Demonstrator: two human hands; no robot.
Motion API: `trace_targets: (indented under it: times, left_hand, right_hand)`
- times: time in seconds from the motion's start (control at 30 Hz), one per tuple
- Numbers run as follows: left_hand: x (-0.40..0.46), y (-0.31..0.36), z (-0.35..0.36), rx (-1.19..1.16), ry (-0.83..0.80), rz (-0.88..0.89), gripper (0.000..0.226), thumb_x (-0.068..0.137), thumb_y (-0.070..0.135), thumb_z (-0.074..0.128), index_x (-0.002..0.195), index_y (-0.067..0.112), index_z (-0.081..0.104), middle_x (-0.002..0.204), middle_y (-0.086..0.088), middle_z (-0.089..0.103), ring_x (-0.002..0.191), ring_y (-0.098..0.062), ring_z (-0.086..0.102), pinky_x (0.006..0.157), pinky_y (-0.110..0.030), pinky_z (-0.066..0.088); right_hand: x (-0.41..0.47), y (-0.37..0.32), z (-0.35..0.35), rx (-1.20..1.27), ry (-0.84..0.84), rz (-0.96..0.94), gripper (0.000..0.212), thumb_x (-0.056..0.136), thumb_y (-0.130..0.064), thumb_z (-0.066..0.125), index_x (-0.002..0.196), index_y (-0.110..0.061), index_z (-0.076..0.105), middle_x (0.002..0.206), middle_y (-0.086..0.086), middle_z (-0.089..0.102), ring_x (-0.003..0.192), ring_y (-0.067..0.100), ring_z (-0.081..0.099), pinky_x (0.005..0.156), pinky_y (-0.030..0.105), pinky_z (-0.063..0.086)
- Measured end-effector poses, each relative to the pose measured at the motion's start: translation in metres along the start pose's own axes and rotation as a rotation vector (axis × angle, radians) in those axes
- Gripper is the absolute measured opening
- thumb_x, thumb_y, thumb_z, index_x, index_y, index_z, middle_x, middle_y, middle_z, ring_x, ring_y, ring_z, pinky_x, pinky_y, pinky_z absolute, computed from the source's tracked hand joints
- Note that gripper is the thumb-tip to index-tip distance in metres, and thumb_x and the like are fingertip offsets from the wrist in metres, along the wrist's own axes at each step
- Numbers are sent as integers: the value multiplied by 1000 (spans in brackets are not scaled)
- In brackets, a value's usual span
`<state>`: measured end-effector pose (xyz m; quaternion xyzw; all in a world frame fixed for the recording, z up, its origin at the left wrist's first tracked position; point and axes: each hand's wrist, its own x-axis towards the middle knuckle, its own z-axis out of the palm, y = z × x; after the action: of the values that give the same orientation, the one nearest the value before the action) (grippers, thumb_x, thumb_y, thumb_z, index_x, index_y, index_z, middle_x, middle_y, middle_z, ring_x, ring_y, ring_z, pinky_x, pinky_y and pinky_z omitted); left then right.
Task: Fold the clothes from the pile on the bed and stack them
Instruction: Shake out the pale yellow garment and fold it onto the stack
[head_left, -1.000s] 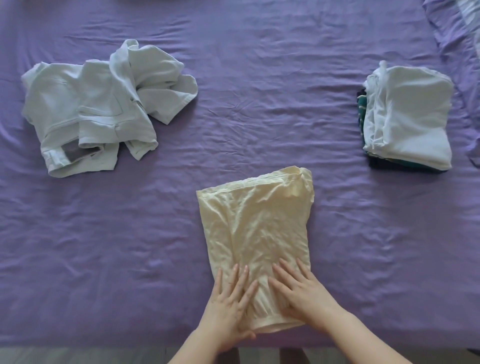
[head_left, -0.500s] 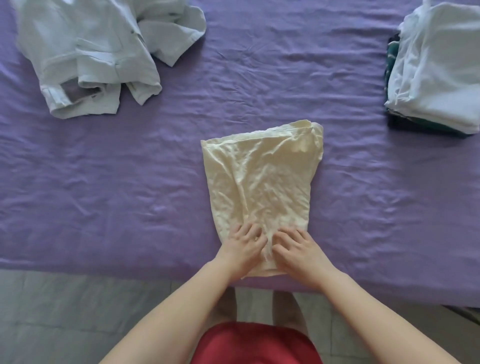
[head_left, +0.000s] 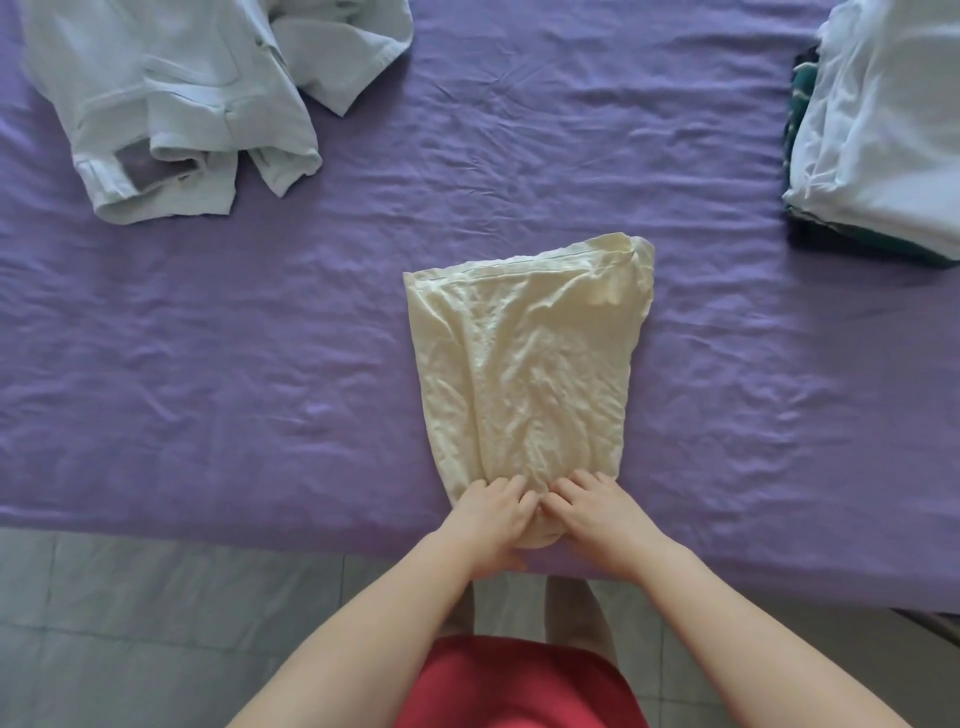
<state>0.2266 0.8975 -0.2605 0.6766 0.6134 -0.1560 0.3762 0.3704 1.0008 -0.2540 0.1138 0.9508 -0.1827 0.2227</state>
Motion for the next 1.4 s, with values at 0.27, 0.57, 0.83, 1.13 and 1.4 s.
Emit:
trace_targets:
  times: [0.27, 0.57, 0.83, 1.13, 1.4]
  left_hand:
    - [1, -11, -22, -307, 51, -45, 14, 81, 18, 52, 94, 15, 48, 104, -7, 53, 99, -27, 53, 67, -34, 34]
    - [17, -82, -109, -892, 265, -311, 32, 83, 18, 56, 114, 23, 62, 112, 3, 63, 107, -13, 56, 82, -21, 40]
    - [49, -125, -161, -891, 586, -406, 32, 87, 14, 58, 118, 19, 60, 122, 5, 61, 112, -10, 52, 82, -14, 33]
    - [69, -122, -140, -636, 674, -863, 79, 77, 57, 64, 141, 22, 35, 144, -5, 33, 134, -24, 25, 109, -37, 24]
    - [62, -122, -134, -1330, 688, -1048, 107, 71, 36, 80, 149, 12, 12, 148, -19, 22, 135, -31, 30, 108, -38, 32]
  right_hand:
    - [21, 23, -18, 529, -96, 189, 18, 81, -29, 55, 95, -24, 65, 92, -4, 68, 89, 16, 59, 68, 30, 42]
    - [58, 60, -88, 844, 137, 316, 43, 78, -39, 71, 118, -31, 56, 108, -23, 55, 105, -4, 51, 86, 14, 37]
    - [112, 96, -134, 578, 378, 390, 57, 83, -5, 59, 137, -10, 39, 129, 11, 48, 117, 23, 49, 93, 26, 34]
    - [137, 106, -109, 201, 399, 700, 74, 83, -33, 63, 146, -19, 26, 152, 10, 26, 141, 29, 15, 113, 47, 12]
    - [135, 108, -112, 616, 357, 943, 106, 75, -51, 69, 149, -30, -4, 156, 17, -4, 139, 38, 17, 106, 49, 29]
